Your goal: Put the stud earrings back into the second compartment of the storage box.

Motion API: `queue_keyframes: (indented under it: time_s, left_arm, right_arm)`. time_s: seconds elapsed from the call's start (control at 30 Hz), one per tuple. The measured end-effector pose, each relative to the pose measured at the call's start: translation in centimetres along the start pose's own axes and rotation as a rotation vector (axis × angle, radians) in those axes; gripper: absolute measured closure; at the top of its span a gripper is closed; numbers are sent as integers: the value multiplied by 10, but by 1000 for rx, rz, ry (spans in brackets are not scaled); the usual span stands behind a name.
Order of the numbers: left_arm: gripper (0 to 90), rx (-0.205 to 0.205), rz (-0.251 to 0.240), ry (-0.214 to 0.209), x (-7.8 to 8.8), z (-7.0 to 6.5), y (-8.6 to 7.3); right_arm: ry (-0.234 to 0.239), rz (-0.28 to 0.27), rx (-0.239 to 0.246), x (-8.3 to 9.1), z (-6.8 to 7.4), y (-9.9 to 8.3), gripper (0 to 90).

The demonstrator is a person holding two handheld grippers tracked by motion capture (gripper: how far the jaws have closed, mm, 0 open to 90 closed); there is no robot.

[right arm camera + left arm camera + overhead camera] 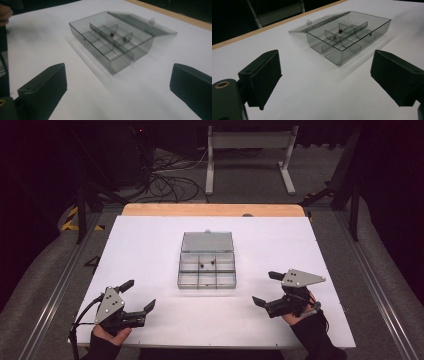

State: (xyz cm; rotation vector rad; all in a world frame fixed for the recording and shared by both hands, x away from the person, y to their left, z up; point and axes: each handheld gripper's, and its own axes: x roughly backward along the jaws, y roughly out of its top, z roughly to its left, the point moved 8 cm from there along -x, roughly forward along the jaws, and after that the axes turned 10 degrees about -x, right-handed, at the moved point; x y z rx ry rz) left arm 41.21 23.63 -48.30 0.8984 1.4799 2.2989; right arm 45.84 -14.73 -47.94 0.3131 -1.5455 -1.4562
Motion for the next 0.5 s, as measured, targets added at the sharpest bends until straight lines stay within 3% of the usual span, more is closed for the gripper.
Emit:
queue_keyframes:
  time_s: [0.2, 0.37, 0.5]
  left_arm:
    - [102, -2, 0, -1, 0, 0, 0]
    - [102, -2, -2, -10, 0, -1, 1]
    - [101, -3, -5, -8, 1, -1, 1]
  right_arm:
    - [-7, 2, -66, 10, -21, -35, 3]
    - [3, 16, -118, 12, -30, -51, 0]
    - [-37, -10, -63, 11, -29, -45, 0]
